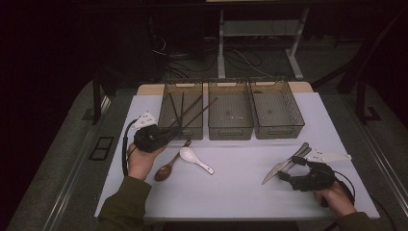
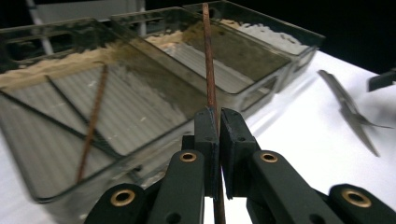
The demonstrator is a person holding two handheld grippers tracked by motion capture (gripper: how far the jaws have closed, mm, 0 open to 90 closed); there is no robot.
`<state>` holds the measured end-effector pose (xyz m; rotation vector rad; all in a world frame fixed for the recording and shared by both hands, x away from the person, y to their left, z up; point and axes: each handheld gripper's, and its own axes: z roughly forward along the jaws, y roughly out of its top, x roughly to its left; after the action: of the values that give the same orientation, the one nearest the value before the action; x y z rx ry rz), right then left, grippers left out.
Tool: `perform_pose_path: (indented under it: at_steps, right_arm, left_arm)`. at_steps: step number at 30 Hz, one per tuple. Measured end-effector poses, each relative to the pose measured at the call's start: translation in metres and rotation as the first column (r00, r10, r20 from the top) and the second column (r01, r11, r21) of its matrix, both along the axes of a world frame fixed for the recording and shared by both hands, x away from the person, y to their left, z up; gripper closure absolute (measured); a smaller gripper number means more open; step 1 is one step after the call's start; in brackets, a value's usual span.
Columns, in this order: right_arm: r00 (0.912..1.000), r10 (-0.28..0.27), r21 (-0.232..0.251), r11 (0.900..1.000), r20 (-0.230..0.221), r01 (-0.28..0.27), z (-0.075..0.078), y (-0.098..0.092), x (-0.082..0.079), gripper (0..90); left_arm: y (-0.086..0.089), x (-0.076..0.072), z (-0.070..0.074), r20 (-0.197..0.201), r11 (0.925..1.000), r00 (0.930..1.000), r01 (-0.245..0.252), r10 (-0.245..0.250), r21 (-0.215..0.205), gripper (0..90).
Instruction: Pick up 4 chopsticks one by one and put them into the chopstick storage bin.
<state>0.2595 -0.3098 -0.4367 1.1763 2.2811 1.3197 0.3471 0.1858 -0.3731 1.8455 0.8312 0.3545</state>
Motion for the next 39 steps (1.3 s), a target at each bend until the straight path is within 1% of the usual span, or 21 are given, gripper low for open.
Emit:
perform_pose_path:
  at_steps: [2, 9, 18, 21, 25, 29, 34, 35, 39]
  right_arm:
    - [1.0000, -0.001, 0.001, 1.000, -0.001, 0.001, 0.000, 0.000, 0.000, 15.3]
    - [1.0000, -0.006, 0.000, 1.000, -0.003, 0.006, 0.000, 0.000, 0.000, 15.3]
    - [1.0000, -0.006, 0.000, 1.000, -0.006, 0.006, 0.000, 0.000, 0.000, 15.3]
    - [1.0000, -0.006, 0.001, 1.000, -0.007, 0.007, 0.000, 0.000, 0.000, 15.3]
    - [1.0000, -0.006, 0.003, 1.000, -0.007, 0.007, 0.000, -0.001, 0.000, 15.3]
    - [0.9999, -0.008, 0.003, 1.000, -0.007, 0.008, 0.000, -0.001, 0.000, 15.3]
    - [0.9999, -0.009, 0.005, 1.000, -0.008, 0.009, 0.000, -0.001, 0.000, 15.3]
    - [0.9999, -0.009, 0.005, 1.000, -0.009, 0.009, 0.000, -0.001, 0.000, 15.3]
    - [0.9999, -0.009, 0.005, 1.000, -0.008, 0.009, 0.000, -0.001, 0.000, 15.3]
  left_arm:
    - [0.003, 0.004, 0.000, 0.000, 0.9998, 0.9998, -0.018, 0.018, -0.006, 85.2]
    - [0.010, 0.018, 0.001, 0.005, 0.9983, 0.9983, -0.058, 0.058, 0.003, 85.2]
    - [0.008, 0.044, 0.004, -0.004, 0.9947, 0.9948, -0.102, 0.102, 0.013, 85.2]
    - [0.007, 0.053, 0.006, -0.001, 0.9936, 0.9940, -0.110, 0.110, 0.027, 85.2]
    - [0.005, 0.064, 0.008, -0.008, 0.9912, 0.9919, -0.126, 0.127, 0.041, 85.2]
    - [0.004, 0.074, 0.006, -0.021, 0.9876, 0.9884, -0.149, 0.150, 0.048, 85.2]
    - [0.003, 0.086, 0.004, -0.035, 0.9814, 0.9836, -0.174, 0.177, 0.082, 85.2]
    - [0.002, 0.089, 0.003, -0.041, 0.9806, 0.9822, -0.180, 0.183, 0.078, 85.2]
    - [0.002, 0.097, -0.001, -0.065, 0.9760, 0.9769, -0.197, 0.204, 0.092, 85.1]
